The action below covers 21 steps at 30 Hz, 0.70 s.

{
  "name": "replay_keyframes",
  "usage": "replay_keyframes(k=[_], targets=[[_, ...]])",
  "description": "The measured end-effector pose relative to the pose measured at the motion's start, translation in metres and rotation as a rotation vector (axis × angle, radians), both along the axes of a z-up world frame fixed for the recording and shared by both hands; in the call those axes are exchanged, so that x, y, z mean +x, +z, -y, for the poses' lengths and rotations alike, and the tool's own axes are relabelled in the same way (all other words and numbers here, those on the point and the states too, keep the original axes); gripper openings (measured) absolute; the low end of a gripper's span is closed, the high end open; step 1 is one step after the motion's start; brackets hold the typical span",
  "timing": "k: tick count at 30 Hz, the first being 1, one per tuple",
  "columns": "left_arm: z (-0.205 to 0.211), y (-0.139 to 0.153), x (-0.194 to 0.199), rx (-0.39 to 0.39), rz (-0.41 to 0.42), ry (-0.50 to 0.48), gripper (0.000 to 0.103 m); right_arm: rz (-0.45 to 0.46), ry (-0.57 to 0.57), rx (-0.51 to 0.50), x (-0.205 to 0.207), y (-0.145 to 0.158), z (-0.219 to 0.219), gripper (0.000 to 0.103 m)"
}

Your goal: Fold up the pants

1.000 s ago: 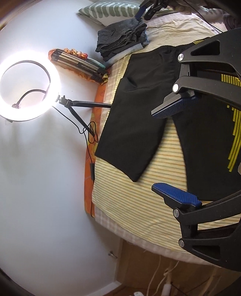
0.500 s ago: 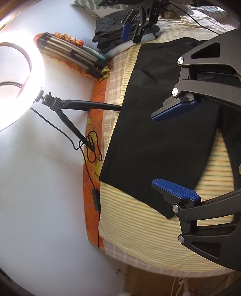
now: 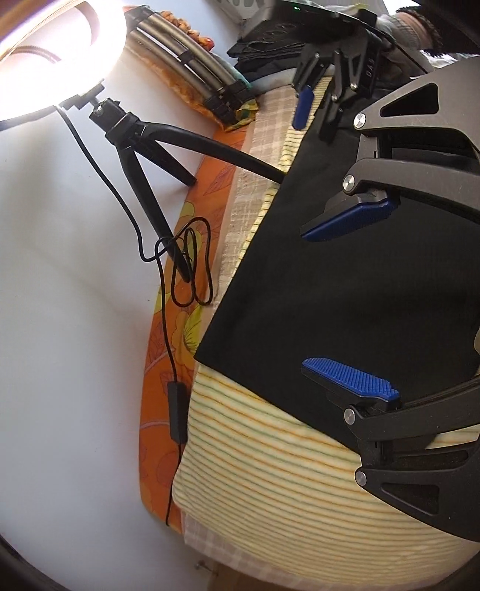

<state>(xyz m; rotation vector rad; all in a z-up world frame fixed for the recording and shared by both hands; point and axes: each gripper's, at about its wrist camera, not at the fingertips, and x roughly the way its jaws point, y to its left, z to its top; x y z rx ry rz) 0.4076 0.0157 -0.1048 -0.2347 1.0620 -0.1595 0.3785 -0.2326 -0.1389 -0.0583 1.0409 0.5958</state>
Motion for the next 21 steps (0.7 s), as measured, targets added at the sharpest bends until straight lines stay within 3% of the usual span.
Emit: replay_keyframes(k=[5, 7, 8, 13, 18, 21], targets=[[0.000, -0.013, 0.020, -0.087, -0.046, 0.036, 0.065, -0.028, 0.018, 0.048, 0.003, -0.009, -0.006, 0.050], [-0.002, -0.017, 0.027, -0.109, -0.056, 0.059, 0.065, -0.024, 0.031, 0.052, 0.000, -0.011, -0.011, 0.017], [-0.003, -0.019, 0.030, -0.126, -0.059, 0.072, 0.065, -0.016, 0.038, 0.056, -0.003, -0.010, -0.014, 0.013], [-0.012, -0.025, 0.044, -0.247, -0.099, 0.134, 0.065, 0.152, 0.114, -0.021, -0.039, 0.009, -0.039, 0.006], [-0.012, -0.024, 0.051, -0.257, -0.099, 0.153, 0.066, 0.229, 0.216, -0.066, -0.074, 0.017, -0.059, 0.005], [-0.010, -0.027, 0.055, -0.250, -0.115, 0.159, 0.066, 0.292, 0.276, -0.149, -0.095, 0.010, -0.072, 0.005]])
